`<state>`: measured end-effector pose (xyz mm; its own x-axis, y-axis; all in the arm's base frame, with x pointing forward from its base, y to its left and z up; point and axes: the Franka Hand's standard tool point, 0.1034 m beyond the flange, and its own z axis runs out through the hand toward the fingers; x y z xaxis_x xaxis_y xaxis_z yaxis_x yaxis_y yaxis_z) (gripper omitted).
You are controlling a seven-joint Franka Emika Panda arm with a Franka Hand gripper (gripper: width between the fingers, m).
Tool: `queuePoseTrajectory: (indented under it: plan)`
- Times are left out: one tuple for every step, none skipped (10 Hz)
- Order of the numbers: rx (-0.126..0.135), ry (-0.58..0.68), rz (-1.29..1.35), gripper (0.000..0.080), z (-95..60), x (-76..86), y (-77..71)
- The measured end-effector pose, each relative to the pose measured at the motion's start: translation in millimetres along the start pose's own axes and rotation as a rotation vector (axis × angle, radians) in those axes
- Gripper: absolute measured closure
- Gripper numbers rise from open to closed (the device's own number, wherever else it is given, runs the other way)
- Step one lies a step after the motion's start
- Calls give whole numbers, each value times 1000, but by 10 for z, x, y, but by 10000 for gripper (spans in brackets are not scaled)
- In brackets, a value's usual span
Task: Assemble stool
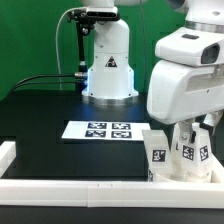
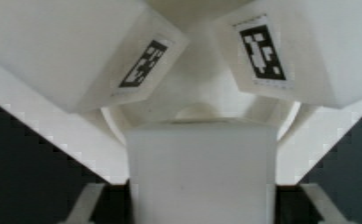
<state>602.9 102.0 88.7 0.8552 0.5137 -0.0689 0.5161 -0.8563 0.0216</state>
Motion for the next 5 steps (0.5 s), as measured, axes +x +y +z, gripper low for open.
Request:
queuePoseTrajectory:
  plan:
    - [2,2,142,464,-1,6,-15]
    - [4,0,287,464,0,2,-12]
    - [20,2,425,464,1,0,-10]
    - [47,10,547,464,1,7,-11]
    - [115,37,729,463,-3,15,28]
